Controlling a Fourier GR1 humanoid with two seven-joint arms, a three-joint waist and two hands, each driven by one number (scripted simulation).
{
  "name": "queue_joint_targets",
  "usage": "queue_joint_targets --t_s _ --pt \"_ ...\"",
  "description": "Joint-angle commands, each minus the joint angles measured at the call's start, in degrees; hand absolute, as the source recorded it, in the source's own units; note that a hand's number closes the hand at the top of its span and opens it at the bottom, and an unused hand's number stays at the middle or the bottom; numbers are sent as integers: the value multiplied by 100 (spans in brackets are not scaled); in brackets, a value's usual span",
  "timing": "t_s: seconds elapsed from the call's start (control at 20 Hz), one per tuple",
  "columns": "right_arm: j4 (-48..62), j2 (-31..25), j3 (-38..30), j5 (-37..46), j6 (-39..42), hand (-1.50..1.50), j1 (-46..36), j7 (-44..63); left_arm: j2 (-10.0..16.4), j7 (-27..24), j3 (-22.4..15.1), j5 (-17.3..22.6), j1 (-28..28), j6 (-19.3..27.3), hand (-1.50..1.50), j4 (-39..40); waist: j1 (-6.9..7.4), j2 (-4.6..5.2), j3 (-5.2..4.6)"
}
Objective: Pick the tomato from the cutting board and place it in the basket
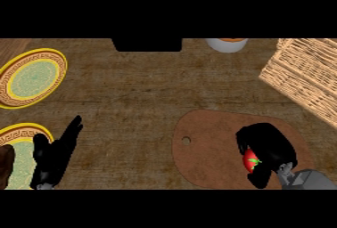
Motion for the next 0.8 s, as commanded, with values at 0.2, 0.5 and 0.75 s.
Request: queue_joint_targets --t_s 0.2,0.5,0.75 --pt "1525 1495 -1534 113 -503 150 -1061 3004 45 283 -104 52 68 -182 0 171 354 245 -88" --pt "2691 2347 -1550 1210 -1313 150 -2570 4296 -75 420 -236 -87 -57 -105 0 331 420 187 -79" --pt "1909 2592 -2606 1299 -3215 150 -3320 4017 -145 361 -189 -43 -59 -79 0 328 219 123 -58"
